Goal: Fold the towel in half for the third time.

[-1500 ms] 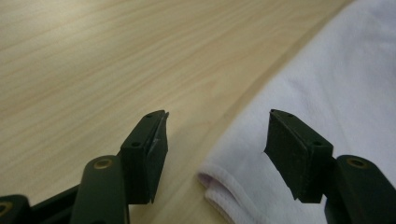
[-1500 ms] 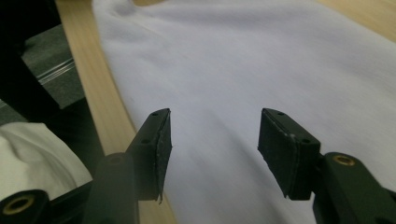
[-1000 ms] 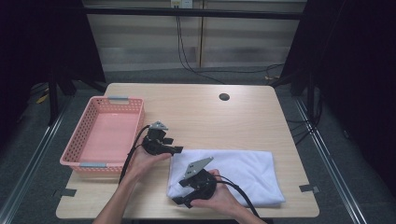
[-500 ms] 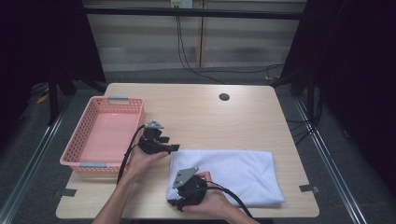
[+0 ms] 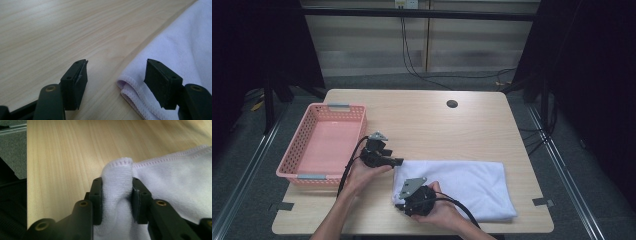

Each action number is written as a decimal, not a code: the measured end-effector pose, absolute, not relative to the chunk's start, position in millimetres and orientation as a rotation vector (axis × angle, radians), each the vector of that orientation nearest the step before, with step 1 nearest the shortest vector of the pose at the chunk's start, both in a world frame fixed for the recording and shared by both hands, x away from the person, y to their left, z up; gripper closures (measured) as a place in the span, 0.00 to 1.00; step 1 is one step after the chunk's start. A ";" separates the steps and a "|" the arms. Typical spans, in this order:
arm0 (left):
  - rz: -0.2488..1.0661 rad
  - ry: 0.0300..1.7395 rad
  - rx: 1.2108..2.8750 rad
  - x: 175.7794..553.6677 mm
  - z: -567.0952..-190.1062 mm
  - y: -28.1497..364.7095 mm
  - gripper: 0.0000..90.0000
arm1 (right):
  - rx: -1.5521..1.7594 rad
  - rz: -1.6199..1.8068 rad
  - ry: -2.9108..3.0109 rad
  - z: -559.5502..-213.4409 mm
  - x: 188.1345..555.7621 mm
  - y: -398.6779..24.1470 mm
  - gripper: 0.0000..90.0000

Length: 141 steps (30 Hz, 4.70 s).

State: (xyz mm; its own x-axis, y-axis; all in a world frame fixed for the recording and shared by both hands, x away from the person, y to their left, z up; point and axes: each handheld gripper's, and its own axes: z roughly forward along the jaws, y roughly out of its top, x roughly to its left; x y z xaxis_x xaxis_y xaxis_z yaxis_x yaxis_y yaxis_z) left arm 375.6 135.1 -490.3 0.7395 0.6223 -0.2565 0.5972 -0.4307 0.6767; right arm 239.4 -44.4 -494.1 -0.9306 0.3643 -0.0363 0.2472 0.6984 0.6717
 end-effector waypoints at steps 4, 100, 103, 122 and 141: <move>0.018 0.891 2.182 374.5 -492.8 132.3 0.38 | 0.516 1.031 2.736 -493.4 239.9 -43.9 0.79; -0.196 0.688 2.131 365.5 -449.9 -5.7 0.90 | 1.110 1.510 2.326 -455.8 199.0 -204.1 0.85; -0.213 0.679 2.140 363.9 -457.3 -17.0 0.88 | 1.117 1.430 2.367 -466.6 194.9 -205.7 0.84; -0.173 0.651 2.056 357.6 -440.8 -34.7 0.39 | 1.214 1.388 2.317 -454.8 191.4 -248.2 0.30; -0.145 0.543 2.159 284.4 -448.0 49.5 0.64 | 1.234 1.188 2.288 -448.3 287.5 -231.3 0.25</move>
